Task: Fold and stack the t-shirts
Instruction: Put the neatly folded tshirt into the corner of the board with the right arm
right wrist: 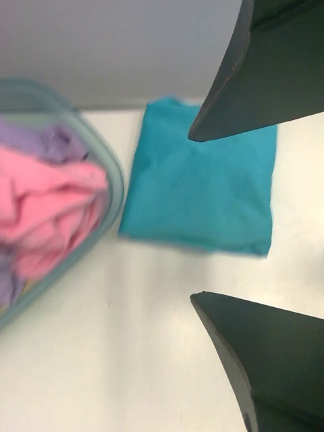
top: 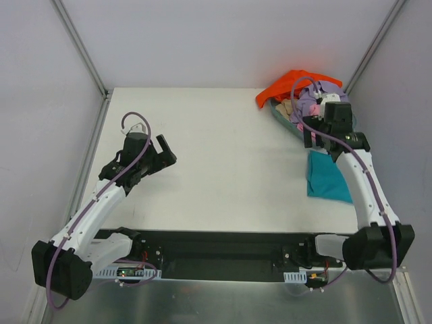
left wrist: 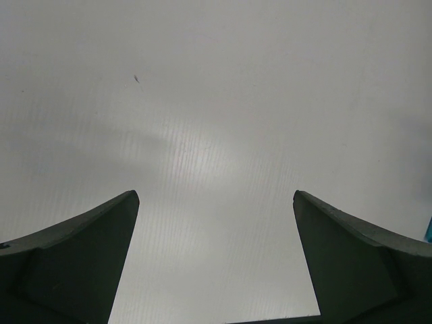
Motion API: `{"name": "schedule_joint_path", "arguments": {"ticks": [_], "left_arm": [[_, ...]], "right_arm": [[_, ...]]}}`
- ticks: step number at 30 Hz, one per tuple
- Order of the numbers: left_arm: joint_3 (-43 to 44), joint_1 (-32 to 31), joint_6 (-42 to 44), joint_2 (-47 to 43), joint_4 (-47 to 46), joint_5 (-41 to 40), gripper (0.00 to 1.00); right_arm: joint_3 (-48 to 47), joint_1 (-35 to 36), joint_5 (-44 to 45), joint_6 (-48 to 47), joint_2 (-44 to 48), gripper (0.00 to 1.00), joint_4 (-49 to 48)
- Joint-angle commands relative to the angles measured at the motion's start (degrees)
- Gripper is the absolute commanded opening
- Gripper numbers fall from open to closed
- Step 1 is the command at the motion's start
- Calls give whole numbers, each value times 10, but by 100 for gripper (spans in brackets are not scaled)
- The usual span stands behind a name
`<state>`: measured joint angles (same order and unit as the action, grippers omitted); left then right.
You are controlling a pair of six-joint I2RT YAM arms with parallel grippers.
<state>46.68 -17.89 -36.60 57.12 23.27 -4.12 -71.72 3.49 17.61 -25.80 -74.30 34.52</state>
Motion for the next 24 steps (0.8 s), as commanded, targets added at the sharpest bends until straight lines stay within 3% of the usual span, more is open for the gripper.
{"name": "schedule_joint_path", "arguments": {"ticks": [1,5,15,24], "left_arm": [[22,6,23,-27,17,-17,99],[5,6,25,-49,33,-31,99],[-62,6,-3,-105,35,-44,99],[-118,6,-18,-161,35,-41,99]], "right_arm": [[87,17,-169,102,87,97,-86],[181,19,-294,164,146,97,-186],[343,20,-345,236,217,97,-260],[395,21,-338,241,274,97,-290]]}}
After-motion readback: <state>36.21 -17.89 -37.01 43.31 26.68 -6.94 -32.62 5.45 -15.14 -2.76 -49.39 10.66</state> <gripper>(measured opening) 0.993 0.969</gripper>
